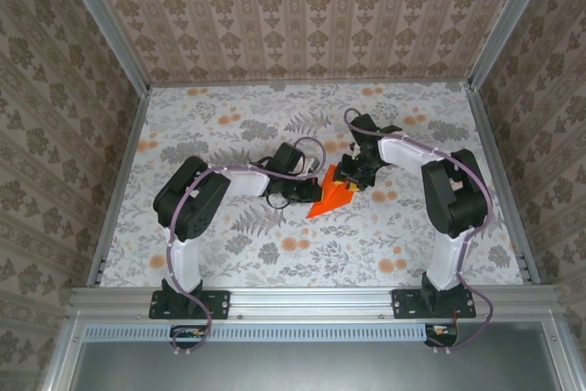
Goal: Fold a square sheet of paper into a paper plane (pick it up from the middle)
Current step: Fourth fold the wing at the center of the table.
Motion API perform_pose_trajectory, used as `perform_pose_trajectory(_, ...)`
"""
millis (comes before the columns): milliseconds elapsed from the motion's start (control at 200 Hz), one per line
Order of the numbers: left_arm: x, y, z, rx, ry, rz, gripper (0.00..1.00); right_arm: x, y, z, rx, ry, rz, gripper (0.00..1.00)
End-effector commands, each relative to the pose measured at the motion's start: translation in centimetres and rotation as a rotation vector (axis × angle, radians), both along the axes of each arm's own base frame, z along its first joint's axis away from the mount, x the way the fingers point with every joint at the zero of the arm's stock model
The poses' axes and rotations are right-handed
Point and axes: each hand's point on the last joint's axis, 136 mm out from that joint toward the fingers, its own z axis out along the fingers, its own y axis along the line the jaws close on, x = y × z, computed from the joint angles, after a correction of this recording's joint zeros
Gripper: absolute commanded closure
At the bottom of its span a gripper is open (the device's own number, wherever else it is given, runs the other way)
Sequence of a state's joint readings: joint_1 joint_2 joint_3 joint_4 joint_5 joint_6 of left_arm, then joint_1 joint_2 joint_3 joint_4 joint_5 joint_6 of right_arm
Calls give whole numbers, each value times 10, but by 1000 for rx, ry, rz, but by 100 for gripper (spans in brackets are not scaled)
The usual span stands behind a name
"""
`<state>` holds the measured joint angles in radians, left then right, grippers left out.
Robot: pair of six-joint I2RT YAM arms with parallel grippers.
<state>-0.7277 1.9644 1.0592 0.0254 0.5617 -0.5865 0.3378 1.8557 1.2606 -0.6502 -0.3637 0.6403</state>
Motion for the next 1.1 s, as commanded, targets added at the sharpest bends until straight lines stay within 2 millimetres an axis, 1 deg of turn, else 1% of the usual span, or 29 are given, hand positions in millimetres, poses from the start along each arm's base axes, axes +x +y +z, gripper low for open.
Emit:
perform_pose_trajectory(0,-30,29,-50,180,130,-17,100,-2,17,26,126,-82,51,67)
perform_pose_trajectory(75,-30,30,-51,187,128,-19,100,-9,23,18,148,-60,65,74)
perform_pose_trajectory(90,-31,30,-51,188,128,-21,100,-6,26,18,162,-78,70,76)
perform_pose_trajectory(200,-32,31,-52,196,130,-25,100,-7,38,11,208,-79,100,85)
perform_pose_trajectory(320,-32,31,-51,203,128,-30,100,-9,50,4,224,-76,142,89)
perform_pose_trajectory(415,-31,31,-51,208,126,-32,100,-8,53,-7,219,-61,149,92)
perform_pose_trajectory(495,-33,32,-52,214,130,-32,100,-9,50,-17,198,-46,148,93)
perform_pose_trajectory(690,-35,36,-53,234,140,-30,100,-8,40,-39,171,-36,145,95)
perform_pose_trajectory(745,-36,37,-54,242,145,-31,100,-7,34,-45,164,-36,142,96)
perform_pose_trajectory(845,-39,41,-56,260,154,-36,100,0,21,-51,155,-51,128,97)
perform_pose_trajectory(985,-44,46,-60,278,177,-42,100,20,-5,-48,161,-101,72,98)
perform_pose_trajectory(1100,-47,47,-61,287,188,-46,100,42,-21,-36,195,-151,23,97)
